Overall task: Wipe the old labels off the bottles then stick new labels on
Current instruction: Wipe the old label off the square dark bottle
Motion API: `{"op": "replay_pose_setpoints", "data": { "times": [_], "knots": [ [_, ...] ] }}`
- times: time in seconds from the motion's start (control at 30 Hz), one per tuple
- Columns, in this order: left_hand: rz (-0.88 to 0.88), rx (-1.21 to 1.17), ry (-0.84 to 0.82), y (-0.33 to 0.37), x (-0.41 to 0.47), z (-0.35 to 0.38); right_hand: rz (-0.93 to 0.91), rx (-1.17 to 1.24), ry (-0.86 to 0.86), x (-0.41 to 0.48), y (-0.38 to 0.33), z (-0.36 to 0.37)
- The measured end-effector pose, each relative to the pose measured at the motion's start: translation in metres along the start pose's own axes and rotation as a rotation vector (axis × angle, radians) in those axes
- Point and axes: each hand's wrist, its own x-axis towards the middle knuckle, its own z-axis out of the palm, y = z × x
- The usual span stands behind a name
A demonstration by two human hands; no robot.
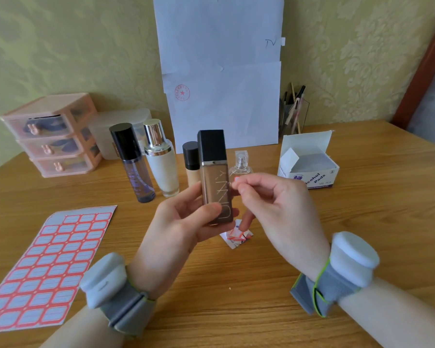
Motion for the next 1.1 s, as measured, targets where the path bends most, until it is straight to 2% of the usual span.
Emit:
{"op": "replay_pose_setpoints", "data": {
  "times": [0.4, 0.63, 1.1],
  "knots": [
    [-0.021, -0.056, 0.001, 0.0002, 0.0007, 0.0002, 0.018, 0.022, 0.009, -0.0003, -0.0017, -0.0004],
    [0.059, 0.089, 0.032, -0.0027, -0.0014, 0.0036, 0.109, 0.13, 0.004, -0.0011, -0.0027, 0.0004],
    [0.035, 0.049, 0.027, 0.0005, -0.0031, 0.0067, 0.058, 0.078, 0.032, -0.0012, -0.0053, -0.0002]
  ]
}}
